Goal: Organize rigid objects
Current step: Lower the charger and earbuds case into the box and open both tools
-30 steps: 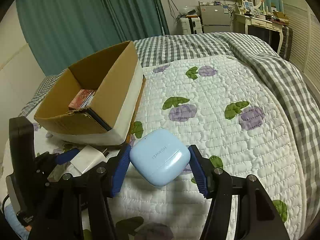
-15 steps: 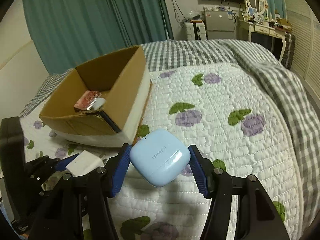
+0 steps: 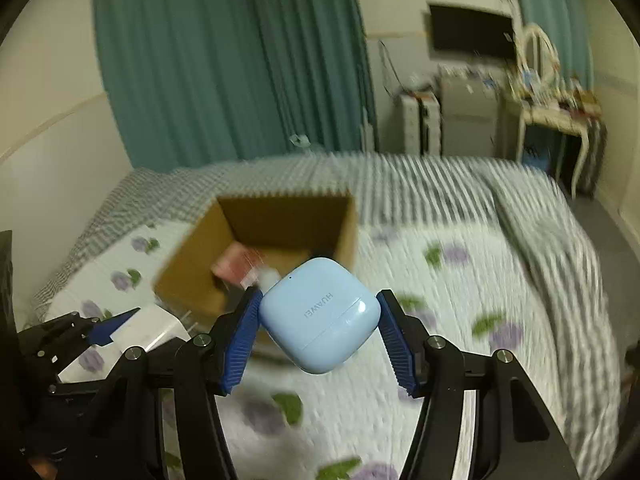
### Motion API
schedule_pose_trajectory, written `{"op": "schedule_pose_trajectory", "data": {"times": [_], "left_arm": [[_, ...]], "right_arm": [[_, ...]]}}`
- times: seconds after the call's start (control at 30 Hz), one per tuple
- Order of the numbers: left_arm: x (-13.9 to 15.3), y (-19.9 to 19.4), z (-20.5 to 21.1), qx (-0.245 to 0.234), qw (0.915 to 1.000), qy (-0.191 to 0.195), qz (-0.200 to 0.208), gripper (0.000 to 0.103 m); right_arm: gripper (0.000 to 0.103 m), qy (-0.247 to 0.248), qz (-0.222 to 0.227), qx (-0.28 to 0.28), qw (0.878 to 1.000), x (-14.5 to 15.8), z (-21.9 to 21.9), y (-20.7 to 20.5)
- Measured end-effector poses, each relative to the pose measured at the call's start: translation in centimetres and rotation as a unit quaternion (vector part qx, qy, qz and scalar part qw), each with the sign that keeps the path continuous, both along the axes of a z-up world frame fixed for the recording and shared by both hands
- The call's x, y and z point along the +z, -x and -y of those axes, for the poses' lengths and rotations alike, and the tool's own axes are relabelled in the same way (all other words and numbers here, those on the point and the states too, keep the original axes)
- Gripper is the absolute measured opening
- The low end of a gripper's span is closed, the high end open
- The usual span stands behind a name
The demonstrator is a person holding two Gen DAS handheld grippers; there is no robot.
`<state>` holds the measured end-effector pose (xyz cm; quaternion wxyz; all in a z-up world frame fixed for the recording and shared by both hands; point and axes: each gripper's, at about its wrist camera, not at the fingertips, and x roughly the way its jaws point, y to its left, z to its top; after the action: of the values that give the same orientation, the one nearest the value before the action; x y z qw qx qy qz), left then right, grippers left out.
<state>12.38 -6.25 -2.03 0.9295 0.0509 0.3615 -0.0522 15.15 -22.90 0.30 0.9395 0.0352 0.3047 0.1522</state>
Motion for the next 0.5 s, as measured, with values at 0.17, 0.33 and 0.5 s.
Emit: {"op": "schedule_pose_trajectory", "data": {"times": [0.17,0.33,0.5], "left_arm": [[3.6,-2.6,-2.3,0.007,0.9991,0.001,0.042,0.051],[3.6,-6.2,-3.3,0.010,0.9982,-0.010,0.058,0.051],[0.9,-9.6,-3.8,0.001,0.9989,-0.006,0.046,0.051]], "right_arm": [[0.058,0.011,0.044,0.021,0.999,4.6,-2.7,-2.4],[0.058,0.024,0.059,0.022,0.998,5.5,-4.4,-5.8],[0.058,0.025,0.045,0.014,0.999,3.0,-4.4,-8.7]]}}
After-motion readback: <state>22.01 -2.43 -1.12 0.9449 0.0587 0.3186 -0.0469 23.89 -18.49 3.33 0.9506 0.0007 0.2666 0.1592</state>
